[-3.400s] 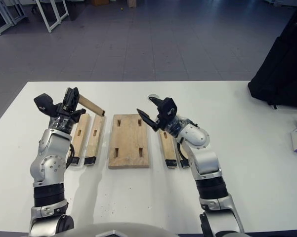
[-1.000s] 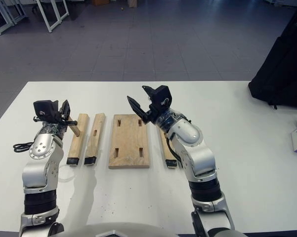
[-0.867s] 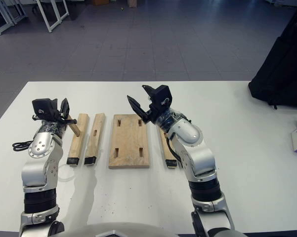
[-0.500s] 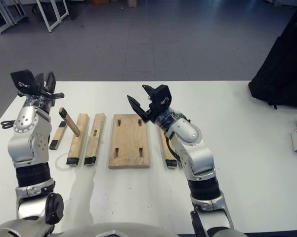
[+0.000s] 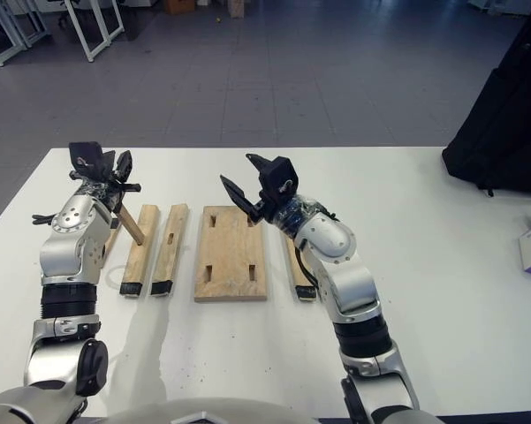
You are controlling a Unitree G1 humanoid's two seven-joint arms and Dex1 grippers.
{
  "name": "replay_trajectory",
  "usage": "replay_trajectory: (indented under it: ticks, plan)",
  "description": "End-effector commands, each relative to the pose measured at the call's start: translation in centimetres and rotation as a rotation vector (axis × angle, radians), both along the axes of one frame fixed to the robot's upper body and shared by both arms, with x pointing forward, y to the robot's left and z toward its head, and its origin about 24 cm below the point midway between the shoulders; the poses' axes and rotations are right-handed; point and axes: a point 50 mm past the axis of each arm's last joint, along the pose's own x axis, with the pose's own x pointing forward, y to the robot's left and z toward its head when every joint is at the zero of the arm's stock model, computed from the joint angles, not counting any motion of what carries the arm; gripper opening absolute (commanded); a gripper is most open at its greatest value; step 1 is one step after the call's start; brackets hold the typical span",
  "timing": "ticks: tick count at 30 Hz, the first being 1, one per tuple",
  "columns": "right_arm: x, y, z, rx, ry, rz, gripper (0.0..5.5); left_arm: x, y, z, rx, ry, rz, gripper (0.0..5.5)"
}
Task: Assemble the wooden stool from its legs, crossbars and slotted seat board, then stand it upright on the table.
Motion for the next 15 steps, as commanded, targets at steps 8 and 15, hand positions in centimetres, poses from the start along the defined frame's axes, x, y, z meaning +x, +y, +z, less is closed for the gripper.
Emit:
replay_trajectory:
  ticks: [8,15]
  plan:
    - [-0.2,-0.1,-0.2,0.016,0.015,-0.007,3.1,-2.7,-2.1,8.5,-0.059,-0.343,-0.065,1.54]
    - [-1.1,-0.5,-0.7,0.026,0.036,-0.038,3.1,-7.2,-3.0,9.9,-0.033,-0.428,-0.034,1.54]
